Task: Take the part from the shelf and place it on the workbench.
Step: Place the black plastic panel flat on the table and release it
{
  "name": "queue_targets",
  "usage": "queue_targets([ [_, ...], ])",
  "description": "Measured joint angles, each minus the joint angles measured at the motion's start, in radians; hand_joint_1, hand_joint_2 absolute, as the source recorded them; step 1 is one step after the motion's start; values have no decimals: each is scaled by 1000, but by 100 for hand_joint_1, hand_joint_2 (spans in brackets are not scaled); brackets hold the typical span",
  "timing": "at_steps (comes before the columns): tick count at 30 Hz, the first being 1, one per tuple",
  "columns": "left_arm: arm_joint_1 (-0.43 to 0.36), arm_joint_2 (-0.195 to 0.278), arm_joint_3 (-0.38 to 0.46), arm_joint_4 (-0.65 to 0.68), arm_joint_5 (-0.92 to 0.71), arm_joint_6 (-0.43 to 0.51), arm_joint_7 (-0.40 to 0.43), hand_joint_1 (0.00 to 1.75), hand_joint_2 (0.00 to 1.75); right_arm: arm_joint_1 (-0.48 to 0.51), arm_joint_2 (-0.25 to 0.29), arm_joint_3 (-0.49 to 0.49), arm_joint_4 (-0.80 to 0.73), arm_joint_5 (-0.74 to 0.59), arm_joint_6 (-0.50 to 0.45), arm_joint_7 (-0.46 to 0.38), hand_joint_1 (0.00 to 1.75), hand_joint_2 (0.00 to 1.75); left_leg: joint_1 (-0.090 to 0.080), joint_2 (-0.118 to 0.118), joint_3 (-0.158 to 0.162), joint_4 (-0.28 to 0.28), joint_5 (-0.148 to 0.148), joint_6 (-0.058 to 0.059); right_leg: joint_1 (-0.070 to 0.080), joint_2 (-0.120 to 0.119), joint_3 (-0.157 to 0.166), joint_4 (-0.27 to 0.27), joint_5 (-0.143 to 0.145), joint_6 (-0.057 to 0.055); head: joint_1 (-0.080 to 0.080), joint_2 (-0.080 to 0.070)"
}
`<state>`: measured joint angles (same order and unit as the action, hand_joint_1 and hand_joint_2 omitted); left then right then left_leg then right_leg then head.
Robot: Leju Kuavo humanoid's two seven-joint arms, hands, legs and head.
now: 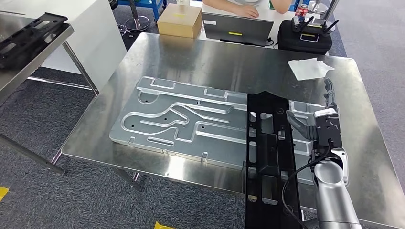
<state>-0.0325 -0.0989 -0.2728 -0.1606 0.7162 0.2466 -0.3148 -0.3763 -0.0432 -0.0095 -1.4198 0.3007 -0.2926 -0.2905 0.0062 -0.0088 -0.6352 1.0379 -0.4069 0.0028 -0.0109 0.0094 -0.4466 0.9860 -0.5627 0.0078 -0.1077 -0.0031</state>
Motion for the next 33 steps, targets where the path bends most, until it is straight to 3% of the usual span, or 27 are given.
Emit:
queue_targets([
  [2, 0, 0, 0, 0, 5, -3, -2, 0, 0, 8, 1, 0, -16, 2, 0, -3, 0, 175, 2, 1, 9, -17, 6, 10, -1, 0, 7, -6, 1, 6, 0, 0],
  [4, -1, -1, 1, 0, 7, -3, -2, 0, 0, 13, 1, 0, -31, 4, 2, -6, 0, 175, 9, 4, 25, -47, 19, 15, -2, -2, -6, 28, -26, 11, 0, 0],
  [7, -3, -1, 3, 0, 13, -1, -2, 0, 0, 22, 1, 0, -36, 6, 3, -6, 0, 175, 15, 6, 32, -61, 25, 17, -12, -4, -100, 200, -103, 24, 0, 0],
  [8, -3, -2, 3, 0, 16, 0, -2, 0, 0, 26, 1, 0, -36, 6, 4, -6, 0, 175, 17, 5, 31, -60, 25, 15, -17, -4, -128, 243, -108, 30, 0, 0],
  [9, -3, -2, 3, 0, 18, 2, -2, 0, 0, 29, 1, 0, -36, 7, 4, -7, 0, 175, 20, 5, 30, -57, 23, 11, -24, -4, -143, 255, -91, 37, 0, 0],
  [10, -3, -3, 4, 0, 20, 3, -2, 0, 0, 30, 1, 0, -36, 8, 5, -7, 0, 175, 25, 5, 28, -51, 21, 5, -30, -5, -141, 232, -57, 46, 0, 0],
  [11, -3, -3, 4, 0, 22, 4, -2, 0, 0, 30, 1, 0, -36, 8, 5, -7, 0, 131, 31, 5, 26, -43, 17, -2, -38, -7, -124, 181, -14, 57, 0, 0],
  [13, -3, -2, 8, 0, 24, 6, -3, 0, 0, 28, 1, 2, -34, 8, 6, -7, 0, 44, 36, 3, 14, -22, 10, -23, -47, -6, -91, 88, 39, 73, 0, 0],
  [14, -4, -2, 11, 0, 25, 7, -3, 0, 0, 28, 1, 2, -32, 8, 6, -8, 0, 0, 34, 1, 6, -13, 10, -33, -48, -3, -88, 69, 45, 69, 0, 0],
  [18, -2, -3, 19, 0, 28, 10, -7, 0, 0, 32, 7, 13, -28, 11, 7, -14, 0, 0, 31, -3, -16, 2, 15, -59, -45, 1, -121, 85, 50, 18, -4, 0],
  [20, 0, -4, 20, 0, 30, 11, -8, 0, 0, 32, 9, 18, -27, 12, 6, -17, 0, 0, 34, 3, -42, 60, -38, -59, -37, -2, -135, 86, 61, -2, -4, 0],
  [23, -1, -5, 21, 0, 33, 11, -9, 0, 0, 33, 9, 21, -27, 17, 4, -17, 0, 0, 27, 6, -105, 257, -158, -48, -17, -7, -157, 86, 78, -23, -4, 0],
  [24, -1, -5, 22, 0, 35, 11, -9, 0, 0, 34, 10, 21, -27, 19, 3, -17, 0, 0, 22, 6, -110, 297, -174, -41, -9, -8, -164, 86, 84, -28, -4, 0],
  [25, -1, -5, 22, 0, 36, 10, -9, 0, 0, 35, 10, 22, -28, 21, 2, -17, 0, 0, 15, 6, -96, 299, -172, -31, -1, -8, -170, 86, 89, -31, -4, 0],
  [26, -1, -5, 22, 0, 37, 10, -9, 0, 0, 35, 11, 22, -28, 24, 1, -16, 0, 0, 6, 5, -61, 257, -153, -15, 7, -8, -176, 86, 94, -34, -4, 0],
  [28, -4, -4, 23, 0, 38, 9, -9, 0, 0, 34, 13, 23, -30, 30, -2, -11, 0, 0, -15, 6, 36, 116, -118, 25, 21, -9, -183, 85, 103, -37, -4, 0],
  [29, -5, -4, 24, 0, 38, 8, -9, 0, 0, 34, 14, 23, -32, 34, -3, -8, 0, 0, -23, 8, 70, 60, -106, 37, 23, -10, -184, 84, 108, -35, -4, 0],
  [30, -6, -4, 25, 0, 39, 8, -9, 0, 0, 33, 15, 23, -33, 38, -5, -4, 0, 0, -29, 11, 87, 29, -101, 44, 21, -12, -185, 83, 113, -31, -4, 0],
  [33, -8, -7, 27, 0, 39, 7, -10, 0, 0, 32, 19, 24, -35, 53, -8, 6, 0, 0, -32, 17, 90, -8, -76, 46, 14, -14, -186, 73, 128, -14, -4, 0],
])
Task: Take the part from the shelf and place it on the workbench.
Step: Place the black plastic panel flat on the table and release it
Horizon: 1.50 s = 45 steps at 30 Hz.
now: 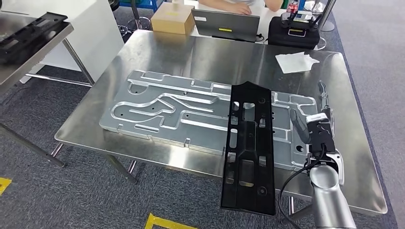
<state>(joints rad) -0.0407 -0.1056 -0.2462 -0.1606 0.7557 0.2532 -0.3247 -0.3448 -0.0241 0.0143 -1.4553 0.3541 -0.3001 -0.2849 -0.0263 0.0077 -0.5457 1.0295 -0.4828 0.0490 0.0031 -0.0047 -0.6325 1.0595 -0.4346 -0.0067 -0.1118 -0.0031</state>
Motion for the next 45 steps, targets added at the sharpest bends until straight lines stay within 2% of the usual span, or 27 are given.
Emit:
queue_targets([
  [2, -3, -2, 1, 0, 1, -1, -1, 0, 0, -2, 3, 0, -3, 10, 0, 5, 0, 0, 6, 4, 0, -32, 30, 5, -1, 2, -12, 26, -36, 11, 0, 0],
  [5, -2, -5, 1, 0, 2, -4, -1, 0, 0, -2, 4, -1, -3, 17, -1, 10, 0, 0, 11, 5, -29, -43, 64, 5, -12, 5, -53, 174, -154, 29, 0, 0],
  [6, -2, -6, 1, 0, 2, -5, -1, 0, 0, 0, 4, -2, -3, 19, -1, 11, 0, 0, 13, 5, -42, -40, 71, 2, -17, 5, -58, 214, -169, 35, 0, 0],
  [8, -1, -8, 1, 0, 2, -8, -2, 0, 0, 4, 4, -4, -4, 21, 0, 11, 0, 0, 18, 5, -71, -29, 85, -5, -27, 4, -23, 203, -141, 47, 0, 0],
  [10, -2, -9, 1, 0, 2, -10, -2, 0, 0, 9, 5, -10, -10, 27, 3, 10, 0, 0, 23, 5, -99, -11, 94, -16, -34, 3, 64, 81, -101, 59, 0, 0],
  [12, -2, -10, 1, 0, 2, -11, -3, 0, 0, 16, 6, -19, -20, 36, 9, 8, 0, 0, 24, 4, -116, 3, 104, -30, -30, 6, 116, -9, -96, 49, 0, 0],
  [15, 1, -11, 2, 0, 3, -12, -4, 0, 0, 28, 10, -31, -29, 48, 13, 3, 0, 0, 24, 1, -125, 4, 123, -50, -26, 7, 105, -24, -86, 15, 0, 0],
  [16, 2, -11, 2, 0, 4, -12, -4, 0, 0, 32, 12, -34, -32, 52, 14, -1, 0, 0, 26, 0, -132, 10, 114, -56, -26, 5, 97, -25, -76, 5, 0, 0],
  [18, 2, -11, 3, 0, 6, -12, -6, 0, 0, 42, 19, -42, -40, 64, 19, -11, 0, 0, 31, -3, -159, 74, 38, -68, -28, -4, 72, -28, -52, -12, 0, 0],
  [20, 2, -11, 4, 0, 7, -12, -8, 0, 0, 53, 25, -54, -48, 74, 27, -19, 0, 0, 35, -3, -188, 202, -62, -78, -26, -12, 44, -27, -30, -18, 0, 0],
  [21, 2, -11, 5, 0, 8, -12, -8, 0, 0, 59, 27, -59, -50, 76, 29, -22, 0, 0, 36, -3, -193, 258, -87, -81, -25, -16, 30, -27, -19, -18, 0, 0],
  [22, 2, -11, 6, 0, 8, -12, -8, 0, 0, 65, 29, -63, -51, 78, 31, -23, 0, 0, 37, -3, -186, 288, -89, -82, -23, -22, 16, -26, -9, -17, 0, 0],
  [23, 2, -11, 6, 0, 8, -12, -8, 0, 0, 70, 30, -67, -52, 78, 31, -24, 0, 0, 37, -2, -159, 281, -71, -82, -23, -29, 3, -26, 1, -15, 0, 0],
  [25, 0, -12, 7, 0, 9, -12, -8, 0, 0, 76, 33, -74, -57, 81, 34, -27, 0, 0, 36, 12, -58, 171, -29, -74, -21, -43, -18, -25, 20, -11, 0, 0],
  [27, -4, -12, 9, 0, 11, -12, -9, 0, 0, 81, 38, -81, -65, 90, 38, -31, 0, 0, 28, 36, 45, 27, -34, -60, -19, -58, -27, -25, 36, -1, 0, 0],
  [28, -6, -12, 10, 0, 13, -10, -9, 0, 0, 84, 40, -84, -68, 97, 41, -33, 0, 0, 23, 42, 70, -16, -44, -52, -19, -67, -28, -27, 45, 5, 0, 0],
  [30, -5, -12, 15, 0, 18, -8, -10, 0, 0, 90, 48, -88, -69, 111, 47, -36, 0, 0, 20, 30, 66, -38, -36, -35, -21, -83, -28, -34, 61, 19, 1, 0],
  [31, -5, -13, 17, 0, 20, -7, -11, 0, 0, 94, 52, -88, -69, 118, 48, -37, 0, 0, 21, 23, 58, -43, -22, -26, -23, -78, -30, -32, 56, 26, 1, 0],
  [33, -5, -14, 19, 0, 21, -7, -11, 0, 0, 107, 58, -89, -69, 136, 48, -39, 0, 0, 25, 11, 38, -52, 8, -10, -25, -41, -47, 14, -11, 35, 1, 0],
  [35, -4, -17, 19, 0, 21, -7, -12, 0, 0, 123, 60, -90, -68, 153, 48, -40, 0, 0, 23, -4, 8, -51, 34, -2, -25, -6, -74, 130, -116, 37, 1, 0],
  [36, -3, -18, 19, 0, 22, -7, -12, 0, 0, 132, 62, -91, -68, 159, 47, -40, 0, 0, 21, -14, -10, -49, 47, -2, -24, -1, -84, 191, -147, 37, 1, 0],
  [37, -2, -19, 19, 0, 21, -7, -12, 0, 0, 139, 64, -91, -68, 165, 47, -40, 0, 0, 20, -24, -29, -46, 59, -2, -24, 2, -83, 231, -154, 36, 1, 0],
  [39, -1, -20, 19, 0, 20, -7, -11, 0, 0, 150, 69, -91, -67, 173, 47, -40, 0, 0, 18, -45, -66, -36, 80, -5, -22, 7, -34, 213, -114, 29, 1, 0],
  [40, -1, -20, 19, 0, 19, -8, -11, 0, 0, 153, 71, -91, -67, 176, 46, -40, 0, 0, 18, -55, -81, -30, 89, -8, -20, 18, 15, 154, -90, 24, 1, 0],
  [42, -2, -22, 19, 0, 16, -11, -10, 0, 0, 158, 74, -92, -70, 180, 45, -40, 0, 0, 17, -72, -105, -20, 105, -15, -18, 56, 112, 15, -88, 12, 1, 0],
  [44, -1, -23, 19, 0, 12, -13, -10, 0, 0, 168, 77, -97, -74, 185, 43, -40, 0, 0, 19, -90, -115, -19, 124, -27, -15, 71, 149, -53, -105, 6, 0, 0],
  [45, 1, -22, 19, 0, 10, -14, -9, 0, 0, 173, 79, -99, -76, 187, 43, -41, 0, 0, 19, -100, -119, -22, 134, -34, -15, 61, 147, -58, -99, 4, 0, 0],
])
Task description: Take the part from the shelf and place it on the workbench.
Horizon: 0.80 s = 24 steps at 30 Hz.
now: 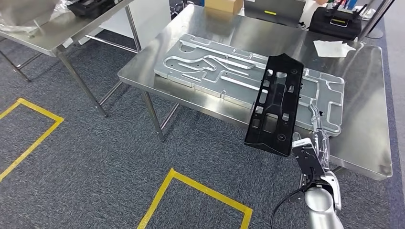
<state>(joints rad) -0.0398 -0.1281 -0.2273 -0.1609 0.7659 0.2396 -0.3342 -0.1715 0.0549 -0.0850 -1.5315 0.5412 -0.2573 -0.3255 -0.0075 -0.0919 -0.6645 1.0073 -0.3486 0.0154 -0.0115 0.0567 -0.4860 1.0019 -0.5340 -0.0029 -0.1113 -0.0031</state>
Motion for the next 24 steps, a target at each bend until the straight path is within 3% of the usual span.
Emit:
queue_targets([
  [2, 3, 1, 0, 0, -1, 0, 0, 0, 0, 6, 7, -3, -2, 5, 3, -1, 0, 0, 1, 9, -13, 9, -10, -11, -4, -23, -11, -6, 19, -12, 0, 0],
  [3, 4, 1, 0, 0, -1, 0, 0, 0, 0, 9, 10, -4, -3, 7, 4, -1, 0, 0, 2, 28, -26, 37, -43, -17, -7, -36, -20, -9, 30, -19, 0, 0],
  [4, 3, 1, 0, 0, -1, 0, 1, 0, 0, 13, 13, -4, -4, 11, 6, -1, 0, 0, 5, 51, -43, 89, -93, -23, -8, -48, -30, -11, 40, -23, 0, 0],
  [6, 2, 1, 0, 0, -1, 0, 1, 0, 0, 21, 15, -4, -5, 18, 9, -2, 0, 0, 13, 78, -77, 225, -186, -37, -7, -73, -55, -9, 57, -25, 0, 0],
  [7, 1, 1, 0, 0, 0, 0, 1, 0, 0, 24, 16, -4, -5, 25, 10, -2, 0, 0, 18, 83, -83, 280, -200, -44, -7, -86, -68, -8, 67, -23, 0, 0],
  [8, 1, 1, 0, 0, 0, 1, 1, 0, 0, 26, 18, -4, -4, 33, 11, -1, 0, 0, 21, 85, -75, 306, -189, -49, -8, -99, -81, -6, 75, -21, 0, 0],
  [9, 1, 1, 0, 0, 1, 1, 1, 0, 0, 27, 20, -4, -2, 42, 12, -1, 0, 0, 25, 89, -48, 295, -161, -52, -8, -111, -95, -4, 84, -18, 0, 0],
  [11, 0, 1, 0, 0, 2, 1, 1, 0, 0, 28, 25, -4, 2, 61, 10, -1, 0, 0, 28, 115, 59, 173, -124, -53, -7, -134, -115, 2, 98, -9, 0, 0],
  [13, -4, 1, 0, -1, 4, 2, 1, 0, 0, 28, 29, -4, 5, 77, 6, -1, 0, 0, 20, 146, 162, 25, -145, -42, -6, -155, -125, 5, 110, 3, 0, 0],
  [14, -5, 1, 0, -2, 5, 3, 1, 0, 0, 29, 31, -4, 8, 86, 3, -1, 0, 0, 14, 151, 183, -15, -159, -33, -5, -166, -126, 5, 117, 10, 0, 0],
  [16, -3, 1, 0, -2, 6, 6, 1, 0, 0, 31, 36, -4, 17, 102, 0, -2, 0, 0, 10, 138, 177, -33, -152, -11, -8, -179, -127, 5, 125, 25, 0, 0],
  [17, -3, 0, 0, -2, 7, 7, 2, 0, 0, 33, 39, -4, 23, 108, 0, -3, 0, 0, 10, 130, 170, -36, -142, -1, -10, -166, -132, 13, 112, 31, 0, 0],
  [18, -3, -1, 0, -2, 7, 8, 2, 0, 0, 37, 42, -3, 29, 114, 0, -4, 0, 0, 11, 124, 162, -38, -131, 9, -12, -142, -141, 37, 83, 35, 0, 0],
  [20, -4, -3, 0, -2, 7, 10, 3, 0, 0, 50, 44, -3, 42, 125, 0, -7, 0, 0, 9, 107, 139, -39, -108, 22, -12, -85, -175, 144, -14, 37, 0, 0],
  [21, -4, -4, 0, -2, 7, 10, 3, 0, 0, 57, 44, -2, 50, 133, 0, -8, 0, 0, 6, 97, 124, -38, -98, 25, -10, -70, -192, 212, -56, 35, 0, 0],
  [22, -3, -4, 0, -2, 7, 10, 3, 0, 0, 64, 44, -1, 59, 140, 2, -8, 0, 0, 3, 86, 110, -36, -88, 26, -8, -63, -202, 265, -80, 33, 0, 0],
  [23, -3, -5, 0, -2, 6, 10, 3, 0, 0, 70, 44, 2, 71, 150, 5, -9, 0, 0, 0, 74, 96, -33, -79, 27, -6, -60, -197, 288, -79, 29, 0, 0],
  [24, -3, -5, 0, -2, 6, 9, 3, 0, 0, 75, 45, 6, 83, 162, 7, -9, 0, 0, -2, 62, 82, -28, -71, 26, -3, -58, -174, 273, -61, 24, 0, 0],
])
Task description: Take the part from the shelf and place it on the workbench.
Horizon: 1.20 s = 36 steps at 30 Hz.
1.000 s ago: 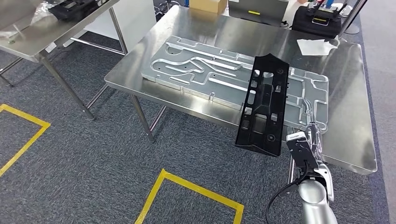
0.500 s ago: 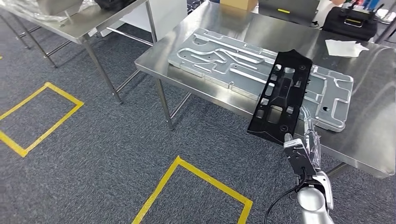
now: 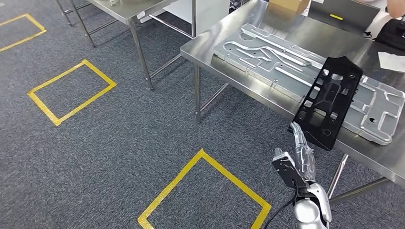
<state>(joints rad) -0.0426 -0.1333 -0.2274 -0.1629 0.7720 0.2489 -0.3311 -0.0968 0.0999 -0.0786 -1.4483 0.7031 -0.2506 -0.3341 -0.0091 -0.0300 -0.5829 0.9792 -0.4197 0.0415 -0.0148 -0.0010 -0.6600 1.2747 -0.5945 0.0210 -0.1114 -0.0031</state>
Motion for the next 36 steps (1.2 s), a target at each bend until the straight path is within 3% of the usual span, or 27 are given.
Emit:
queue_targets([
  [2, 0, -1, 0, 0, -1, -1, 0, 0, 0, 5, 3, 11, 37, 30, -2, 0, 0, 0, -1, -22, -26, 12, 14, -3, 6, 20, 91, -122, 49, -15, 0, 0],
  [4, -2, -2, 0, 0, -3, -3, 1, 0, 0, 5, 8, 23, 89, 63, -12, 3, 0, 0, -2, -40, -45, 21, 28, -11, 9, 53, 168, -248, 61, -28, 0, 0],
  [5, -2, -3, -1, 0, -5, -4, 2, 0, 0, 3, 10, 28, 123, 80, -19, 7, 0, 0, -2, -48, -52, 22, 36, -16, 11, 63, 183, -278, 58, -32, 0, 0],
  [7, -1, -3, -1, 0, -9, -5, 5, 0, 0, -12, 20, 42, 233, 125, -50, 22, 0, 0, 1, -62, -59, 21, 51, -29, 12, 51, 183, -291, 68, -38, 0, 0],
  [8, 0, -3, -2, 0, -12, -4, 6, 0, 0, -28, 25, 48, 313, 144, -75, 26, 0, 0, 2, -57, -64, 27, 45, -34, 11, 41, 180, -296, 76, -44, 0, 0],
  [10, -1, -2, -4, 0, -20, -2, 8, 0, 0, -63, 33, 56, 498, 156, -111, 28, 0, 0, 3, -24, -90, 85, -13, -45, 6, 18, 168, -304, 93, -55, 0, 0],
  [12, -4, -1, -8, 0, -27, 4, 9, 0, 0, -80, 35, 56, 670, 146, -111, 52, 0, 0, 8, 8, -129, 207, -100, -57, 9, -7, 151, -304, 105, -58, -1, 0],
  [13, -4, -1, -11, 0, -30, 8, 9, 0, 0, -82, 35, 56, 745, 147, -104, 80, 0, 0, 12, 15, -144, 268, -122, -63, 9, -21, 143, -303, 111, -56, -1, 0],
  [14, -3, -1, -13, 0, -31, 14, 9, 0, 0, -82, 35, 56, 812, 154, -98, 117, 0, 0, 17, 19, -148, 307, -121, -69, 9, -35, 134, -302, 116, -54, -1, 0],
  [15, -2, 0, -16, 0, -32, 20, 10, 0, 0, -81, 33, 56, 870, 167, -90, 160, 0, 0, 22, 23, -135, 313, -100, -73, 8, -48, 125, -300, 120, -51, -1, 0],
  [16, -1, 0, -18, 0, -33, 27, 10, 0, 0, -80, 32, 56, 919, 180, -79, 203, 0, 0, 26, 28, -103, 282, -72, -76, 7, -60, 116, -297, 124, -48, -1, 0],
  [17, 0, 0, -19, 0, -33, 35, 10, 0, 0, -78, 28, 56, 968, 193, -63, 253, 0, 0, 28, 39, -52, 217, -52, -77, 6, -69, 110, -293, 128, -44, -1, 0],
  [19, -1, 1, -21, 0, -33, 50, 11, 0, 0, -69, 19, 56, 1042, 204, -21, 344, 0, 0, 25, 62, 51, 74, -54, -72, 7, -86, 101, -287, 132, -34, -1, 0],
  [20, -2, 1, -22, 0, -33, 57, 11, 0, 0, -60, 13, 55, 1073, 199, 2, 384, 0, 0, 22, 70, 80, 28, -65, -66, 8, -93, 100, -284, 135, -28, -1, 0],
  [22, 1, 2, -23, 0, -33, 66, 14, 0, 0, -37, 2, 49, 1120, 175, 40, 444, 0, 0, 17, 63, 86, 1, -76, -48, 9, -107, 99, -283, 140, -16, -1, 0],
  [24, 5, 2, -25, 0, -33, 73, 17, 0, 0, -14, -9, 35, 1155, 148, 74, 492, 0, 0, 18, 54, 82, -7, -68, -29, 4, -84, 92, -262, 121, -5, 0, 0],
  [25, 6, 3, -25, 0, -33, 76, 19, 0, 0, -3, -14, 27, 1169, 138, 90, 510, 0, 0, 18, 51, 81, -10, -62, -20, 2, -60, 76, -226, 93, -1, 0, 0],
  [27, 5, 3, -27, 0, -36, 79, 21, 0, 0, 17, -23, 9, 1193, 118, 126, 544, 0, 0, 14, 41, 70, -10, -52, -7, 1, -15, 19, -96, 15, 0, 0, 0],
  [28, 5, 4, -27, 0, -38, 80, 23, 0, 0, 26, -26, -1, 1202, 109, 145, 557, 0, 0, 10, 33, 64, -8, -49, -3, 1, -6, -8, -30, -15, 0, 0, 0],
  [29, 5, 4, -29, 0, -42, 81, 25, 0, 0, 33, -28, -12, 1210, 101, 165, 570, 0, 0, 7, 25, 58, -5, -46, -2, 1, -3, -23, 9, -25, -1, 0, 0],
  [30, 5, 4, -30, 0, -46, 82, 28, 0, 0, 38, -30, -20, 1216, 98, 183, 578, 0, 0, 4, 16, 53, -2, -45, -1, 2, -1, -18, 10, -16, -4, 0, 0],
  [31, 6, 5, -32, 0, -51, 83, 31, 0, 0, 40, -30, -27, 1220, 97, 200, 584, 0, 0, 3, 6, 49, 3, -44, -2, 2, 2, 8, -33, 12, -7, 0, 0],
  [33, 4, 5, -41, 0, -65, 86, 34, 0, 0, 43, -30, -39, 1228, 95, 229, 587, 0, 0, 0, -11, 43, 14, -44, -5, 4, 22, 87, -174, 70, -16, 0, 0],
  [34, 3, 6, -47, 0, -73, 86, 34, 0, 0, 44, -29, -45, 1231, 93, 239, 585, 0, 0, -1, -18, 39, 19, -44, -8, 5, 31, 116, -229, 86, -20, 0, 0],
  [36, 2, 6, -59, 0, -88, 88, 31, 0, 0, 44, -27, -56, 1236, 91, 257, 580, 0, 0, -2, -29, 32, 24, -42, -18, 8, 39, 131, -265, 90, -23, 0, 0],
])
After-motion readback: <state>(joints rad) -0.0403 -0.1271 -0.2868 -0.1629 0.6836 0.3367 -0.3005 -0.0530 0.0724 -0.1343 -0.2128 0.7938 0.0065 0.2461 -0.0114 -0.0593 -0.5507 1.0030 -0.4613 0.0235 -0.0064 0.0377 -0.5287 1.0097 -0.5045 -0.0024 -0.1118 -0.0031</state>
